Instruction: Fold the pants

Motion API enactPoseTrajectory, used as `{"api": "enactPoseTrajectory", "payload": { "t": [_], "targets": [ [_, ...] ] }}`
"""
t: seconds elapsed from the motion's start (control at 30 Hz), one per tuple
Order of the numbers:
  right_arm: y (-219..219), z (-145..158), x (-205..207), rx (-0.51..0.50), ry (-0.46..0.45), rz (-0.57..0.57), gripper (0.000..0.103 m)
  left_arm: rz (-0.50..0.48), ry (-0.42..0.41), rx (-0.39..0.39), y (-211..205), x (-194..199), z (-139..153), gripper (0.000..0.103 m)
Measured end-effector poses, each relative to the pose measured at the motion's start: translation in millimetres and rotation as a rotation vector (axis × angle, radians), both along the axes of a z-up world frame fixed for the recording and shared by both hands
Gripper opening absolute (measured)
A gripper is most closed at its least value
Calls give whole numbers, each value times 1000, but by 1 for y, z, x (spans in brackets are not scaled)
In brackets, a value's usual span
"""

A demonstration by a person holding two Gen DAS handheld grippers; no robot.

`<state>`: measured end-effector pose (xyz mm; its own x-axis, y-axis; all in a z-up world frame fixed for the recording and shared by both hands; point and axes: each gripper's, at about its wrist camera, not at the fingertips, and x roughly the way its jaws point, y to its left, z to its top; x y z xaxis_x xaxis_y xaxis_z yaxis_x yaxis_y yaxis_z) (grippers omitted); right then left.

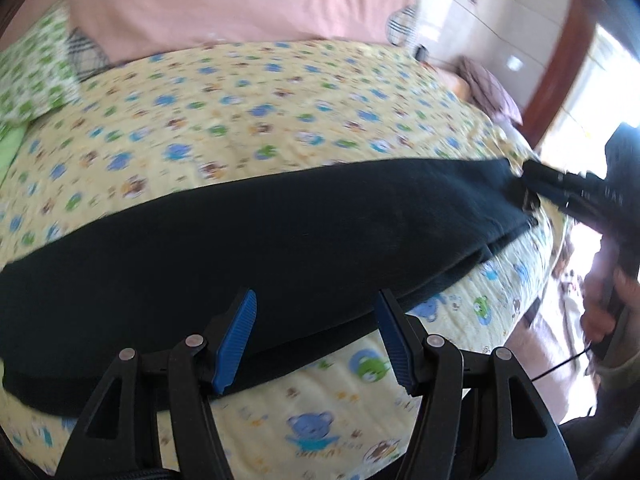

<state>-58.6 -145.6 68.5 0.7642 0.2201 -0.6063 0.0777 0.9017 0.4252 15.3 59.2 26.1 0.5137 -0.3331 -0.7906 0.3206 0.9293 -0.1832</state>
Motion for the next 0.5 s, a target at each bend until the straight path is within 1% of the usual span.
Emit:
{"api": "enactPoseTrajectory", "payload": {
  "t": [0.23, 0.3, 0.5],
  "targets": [
    [58, -7, 23, -28, 7, 219, 45, 168, 9, -67, 55, -15, 5, 62],
    [74, -9, 28, -41, 10, 276, 45, 214, 10, -76, 69, -19, 5, 62],
    [104, -21, 38, -44, 40, 388, 45, 335, 29, -100, 106, -31, 2, 62]
  ]
}}
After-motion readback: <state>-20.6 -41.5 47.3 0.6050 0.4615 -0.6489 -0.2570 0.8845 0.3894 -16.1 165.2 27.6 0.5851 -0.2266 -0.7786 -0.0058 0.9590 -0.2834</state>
